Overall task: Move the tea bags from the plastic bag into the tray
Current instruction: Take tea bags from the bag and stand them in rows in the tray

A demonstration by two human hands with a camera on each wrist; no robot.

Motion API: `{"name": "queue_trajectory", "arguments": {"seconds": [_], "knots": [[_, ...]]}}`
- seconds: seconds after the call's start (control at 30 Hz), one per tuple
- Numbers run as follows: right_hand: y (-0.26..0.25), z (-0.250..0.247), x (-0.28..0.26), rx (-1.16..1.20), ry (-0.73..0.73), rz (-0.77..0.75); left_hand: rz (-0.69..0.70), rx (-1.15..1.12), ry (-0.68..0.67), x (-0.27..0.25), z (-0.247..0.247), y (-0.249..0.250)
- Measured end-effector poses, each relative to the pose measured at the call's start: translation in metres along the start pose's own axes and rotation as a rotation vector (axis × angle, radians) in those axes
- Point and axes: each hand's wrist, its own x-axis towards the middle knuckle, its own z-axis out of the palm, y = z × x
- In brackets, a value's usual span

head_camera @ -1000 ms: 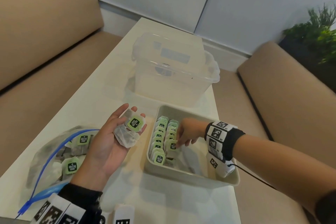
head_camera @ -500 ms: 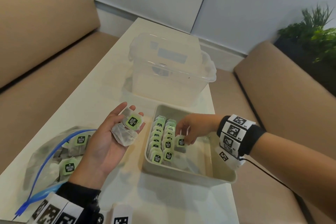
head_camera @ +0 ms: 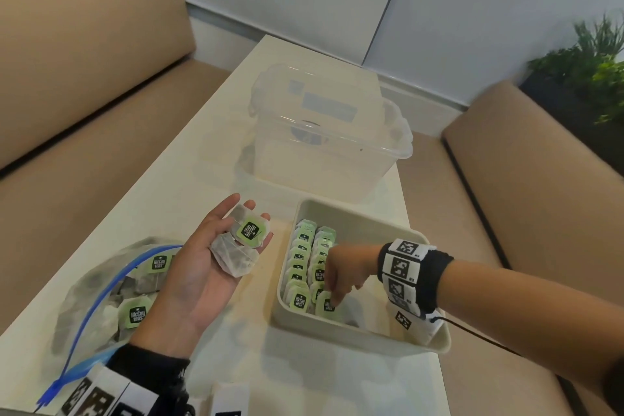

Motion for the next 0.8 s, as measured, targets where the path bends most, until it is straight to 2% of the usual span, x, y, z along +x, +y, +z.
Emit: {"name": "queue_trajectory", "arguments": {"seconds": [0.27, 0.8], "knots": [[-0.0016, -0.0017, 0.0025, 0.035, 0.133, 0.042, 0.012, 0.001, 0.009, 0.0047, -0.0011, 0.0017], [-0.0015, -0.0012, 0.0079, 0.099, 0.139, 0.000, 0.016, 0.036, 0.035, 0.0040, 0.0046, 0.0039]]}}
